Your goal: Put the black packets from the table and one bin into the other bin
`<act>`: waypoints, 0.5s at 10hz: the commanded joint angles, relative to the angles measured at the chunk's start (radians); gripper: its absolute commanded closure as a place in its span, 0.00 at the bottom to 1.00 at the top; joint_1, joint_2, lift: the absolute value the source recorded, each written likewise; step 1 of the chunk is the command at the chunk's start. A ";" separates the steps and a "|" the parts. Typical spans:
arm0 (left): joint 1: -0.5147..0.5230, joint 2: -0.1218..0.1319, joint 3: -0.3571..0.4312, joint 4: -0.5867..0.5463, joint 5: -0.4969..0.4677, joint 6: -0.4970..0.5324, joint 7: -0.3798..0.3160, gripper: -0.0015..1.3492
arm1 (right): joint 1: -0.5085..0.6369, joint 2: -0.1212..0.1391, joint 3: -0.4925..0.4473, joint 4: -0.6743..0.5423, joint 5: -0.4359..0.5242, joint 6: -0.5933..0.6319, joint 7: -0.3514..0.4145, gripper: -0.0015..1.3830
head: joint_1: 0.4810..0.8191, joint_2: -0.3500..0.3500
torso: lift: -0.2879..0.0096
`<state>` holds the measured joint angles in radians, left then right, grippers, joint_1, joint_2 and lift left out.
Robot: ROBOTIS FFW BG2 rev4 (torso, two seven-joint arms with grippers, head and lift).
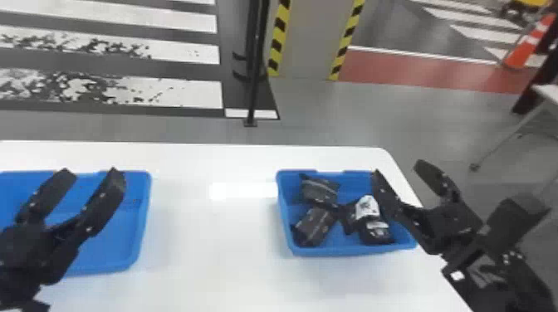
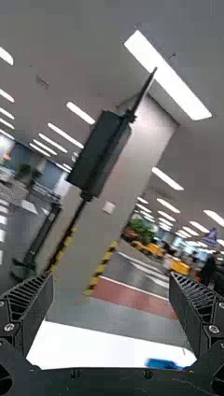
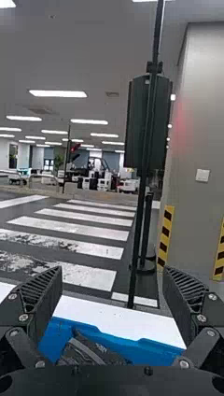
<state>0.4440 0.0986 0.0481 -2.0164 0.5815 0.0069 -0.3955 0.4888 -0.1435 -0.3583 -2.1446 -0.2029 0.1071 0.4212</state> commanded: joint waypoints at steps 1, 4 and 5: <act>0.081 -0.040 0.054 -0.002 -0.185 -0.139 0.053 0.09 | 0.085 0.021 0.031 -0.075 -0.003 -0.009 -0.025 0.14 | 0.63 0.22 | 0.60; 0.265 -0.060 0.050 -0.096 -0.438 -0.289 0.219 0.09 | 0.270 0.039 0.055 -0.245 0.097 -0.009 -0.073 0.14 | 0.63 0.39 | 0.60; 0.331 -0.080 0.077 -0.169 -0.482 -0.294 0.290 0.09 | 0.338 0.039 0.045 -0.286 0.085 -0.009 -0.088 0.14 | 0.63 0.42 | 0.60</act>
<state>0.7389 0.0277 0.1139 -2.1466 0.1244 -0.2829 -0.1119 0.7893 -0.1043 -0.3086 -2.4062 -0.1164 0.0981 0.3341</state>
